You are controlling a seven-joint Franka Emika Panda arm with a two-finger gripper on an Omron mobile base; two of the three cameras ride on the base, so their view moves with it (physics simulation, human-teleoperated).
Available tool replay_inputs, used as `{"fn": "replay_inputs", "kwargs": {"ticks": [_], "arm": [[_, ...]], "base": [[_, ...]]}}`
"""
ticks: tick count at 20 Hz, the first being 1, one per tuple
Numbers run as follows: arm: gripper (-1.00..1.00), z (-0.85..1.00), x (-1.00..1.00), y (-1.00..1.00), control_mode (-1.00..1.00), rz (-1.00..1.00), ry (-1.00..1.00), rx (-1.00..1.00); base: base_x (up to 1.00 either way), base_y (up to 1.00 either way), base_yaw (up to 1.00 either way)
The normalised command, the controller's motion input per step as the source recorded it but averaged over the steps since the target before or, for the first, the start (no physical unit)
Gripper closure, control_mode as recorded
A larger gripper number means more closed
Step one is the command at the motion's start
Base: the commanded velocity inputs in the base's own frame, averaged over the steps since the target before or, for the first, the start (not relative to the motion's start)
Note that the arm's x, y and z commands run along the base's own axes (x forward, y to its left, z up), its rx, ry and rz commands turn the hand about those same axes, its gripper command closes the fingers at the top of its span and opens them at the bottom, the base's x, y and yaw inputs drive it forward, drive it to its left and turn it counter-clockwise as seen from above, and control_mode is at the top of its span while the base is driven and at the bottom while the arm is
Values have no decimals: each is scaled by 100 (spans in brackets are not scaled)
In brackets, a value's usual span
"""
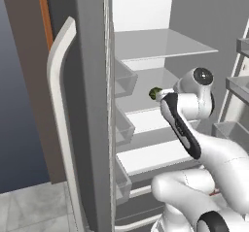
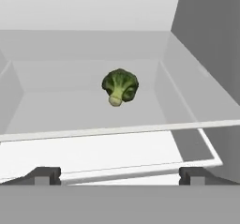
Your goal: Place the cold items (eggplant and broccoli) from the fridge in one tupperware on the dining counter. Place the warm items (kebab skewer and hot dog) in the stove area in another tupperware.
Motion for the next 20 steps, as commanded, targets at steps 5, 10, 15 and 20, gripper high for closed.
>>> {"fn": "replay_inputs", "kwargs": {"ticks": [5, 10, 15, 20], "arm": [[-100, -25, 97, 0, -100, 0, 1, 0], [-100, -22, 89, 1, -100, 0, 8, 0], [-100, -37, 79, 1, -100, 0, 3, 0], [-100, -46, 56, 0, -100, 0, 0, 0]], "base": [[0, 0, 0], [0, 0, 0], [0, 0, 0], [0, 0, 0]]}}
